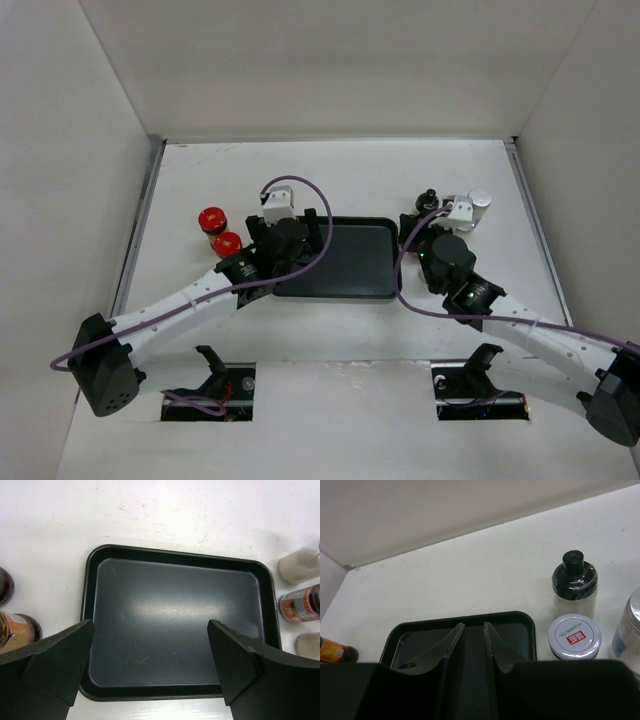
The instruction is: Organize the condiment bottles
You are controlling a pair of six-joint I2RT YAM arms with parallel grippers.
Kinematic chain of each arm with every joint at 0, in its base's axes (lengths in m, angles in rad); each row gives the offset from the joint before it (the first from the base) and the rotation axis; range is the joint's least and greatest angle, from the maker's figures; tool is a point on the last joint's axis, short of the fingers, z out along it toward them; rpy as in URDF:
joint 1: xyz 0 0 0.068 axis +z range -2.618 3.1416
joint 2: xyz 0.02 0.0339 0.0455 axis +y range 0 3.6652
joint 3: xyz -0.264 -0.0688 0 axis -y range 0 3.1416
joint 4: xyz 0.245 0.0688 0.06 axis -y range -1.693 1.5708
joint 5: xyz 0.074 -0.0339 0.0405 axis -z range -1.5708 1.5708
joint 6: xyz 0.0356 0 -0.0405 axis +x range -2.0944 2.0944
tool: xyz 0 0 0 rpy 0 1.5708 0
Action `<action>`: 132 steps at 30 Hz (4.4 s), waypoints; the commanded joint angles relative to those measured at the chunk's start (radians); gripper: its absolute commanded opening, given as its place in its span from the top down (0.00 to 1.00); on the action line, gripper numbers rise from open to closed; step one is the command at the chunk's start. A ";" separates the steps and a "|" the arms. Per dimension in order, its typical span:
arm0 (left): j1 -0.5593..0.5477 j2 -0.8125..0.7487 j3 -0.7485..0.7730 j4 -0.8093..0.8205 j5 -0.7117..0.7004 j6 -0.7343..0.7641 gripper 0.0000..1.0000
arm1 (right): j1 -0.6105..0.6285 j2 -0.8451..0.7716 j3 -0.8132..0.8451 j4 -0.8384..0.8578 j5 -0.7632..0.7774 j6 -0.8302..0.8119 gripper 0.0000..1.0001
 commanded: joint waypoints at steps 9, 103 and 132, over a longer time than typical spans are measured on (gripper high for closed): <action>0.043 -0.018 0.064 0.125 -0.078 0.136 0.00 | 0.052 0.006 -0.060 0.216 -0.058 -0.018 0.85; 0.402 0.026 -0.007 0.153 -0.078 0.058 0.06 | 0.032 0.224 -0.056 0.289 -0.165 0.002 0.17; 0.684 0.163 -0.097 0.232 0.045 -0.002 0.56 | 0.032 0.247 -0.047 0.282 -0.187 0.012 0.14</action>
